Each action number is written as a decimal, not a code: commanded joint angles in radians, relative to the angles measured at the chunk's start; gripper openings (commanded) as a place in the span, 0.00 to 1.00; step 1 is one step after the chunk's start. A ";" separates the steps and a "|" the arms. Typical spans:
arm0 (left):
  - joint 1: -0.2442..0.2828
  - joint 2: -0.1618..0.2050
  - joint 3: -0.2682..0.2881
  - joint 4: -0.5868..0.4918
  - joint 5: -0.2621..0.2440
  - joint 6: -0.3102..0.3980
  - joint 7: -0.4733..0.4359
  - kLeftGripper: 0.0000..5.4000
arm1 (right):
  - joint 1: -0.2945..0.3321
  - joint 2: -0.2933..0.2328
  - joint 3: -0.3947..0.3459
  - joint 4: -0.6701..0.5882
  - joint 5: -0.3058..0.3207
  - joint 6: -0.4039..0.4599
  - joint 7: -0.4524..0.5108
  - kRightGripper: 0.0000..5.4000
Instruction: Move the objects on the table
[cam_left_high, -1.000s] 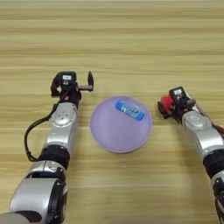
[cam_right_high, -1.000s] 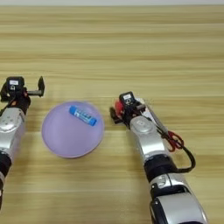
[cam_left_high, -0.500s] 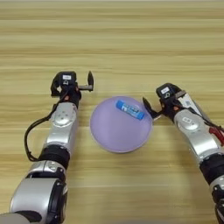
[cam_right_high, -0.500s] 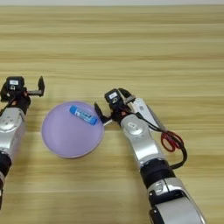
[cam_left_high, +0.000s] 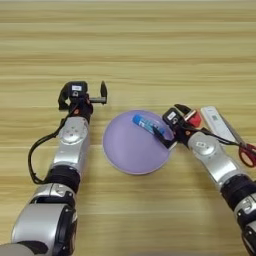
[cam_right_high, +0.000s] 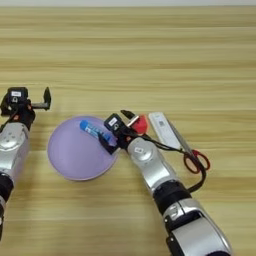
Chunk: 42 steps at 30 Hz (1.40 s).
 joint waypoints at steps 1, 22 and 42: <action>-0.004 -0.002 -0.005 -0.012 0.011 0.013 0.002 1.00 | -0.010 0.003 0.001 0.019 -0.008 -0.007 -0.002 0.99; -0.007 0.001 -0.004 -0.003 0.009 0.012 -0.003 1.00 | -0.044 0.015 -0.085 0.031 0.041 -0.045 -0.075 0.99; -0.010 0.002 -0.002 -0.002 0.008 0.013 -0.003 1.00 | -0.053 0.015 -0.024 0.117 -0.013 0.022 -0.019 0.99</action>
